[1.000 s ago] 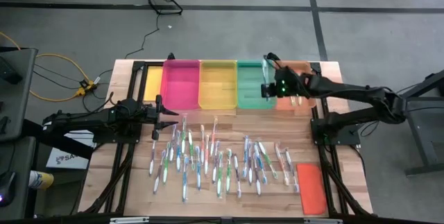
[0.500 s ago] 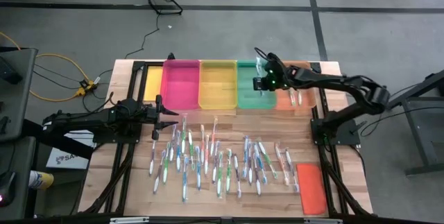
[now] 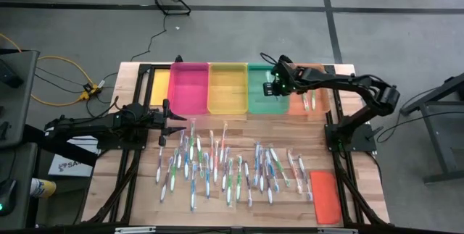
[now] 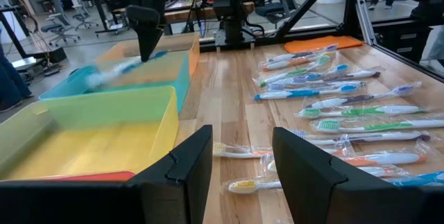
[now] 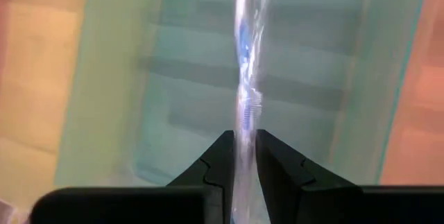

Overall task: Pick & Place Toothbrushes
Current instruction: Put the blue toothbrush into the green bin, then put the purple toothbrush into the pink bin

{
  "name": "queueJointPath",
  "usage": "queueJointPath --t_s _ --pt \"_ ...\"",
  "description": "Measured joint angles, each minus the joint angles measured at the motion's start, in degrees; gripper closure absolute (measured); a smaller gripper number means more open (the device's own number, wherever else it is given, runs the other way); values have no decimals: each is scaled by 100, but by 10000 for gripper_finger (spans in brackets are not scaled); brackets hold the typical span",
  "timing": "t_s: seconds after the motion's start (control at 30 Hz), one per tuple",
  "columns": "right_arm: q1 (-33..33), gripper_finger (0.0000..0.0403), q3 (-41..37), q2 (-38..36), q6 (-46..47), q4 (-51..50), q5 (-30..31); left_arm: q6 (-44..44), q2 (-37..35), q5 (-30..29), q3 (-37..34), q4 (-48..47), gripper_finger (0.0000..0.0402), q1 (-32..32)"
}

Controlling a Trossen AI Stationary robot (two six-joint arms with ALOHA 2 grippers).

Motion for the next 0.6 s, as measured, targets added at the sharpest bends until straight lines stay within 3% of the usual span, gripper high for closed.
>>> queueJointPath --t_s 0.6 --pt "62 348 0 -44 52 -126 -68 -1 -1 0 0 0 254 2"
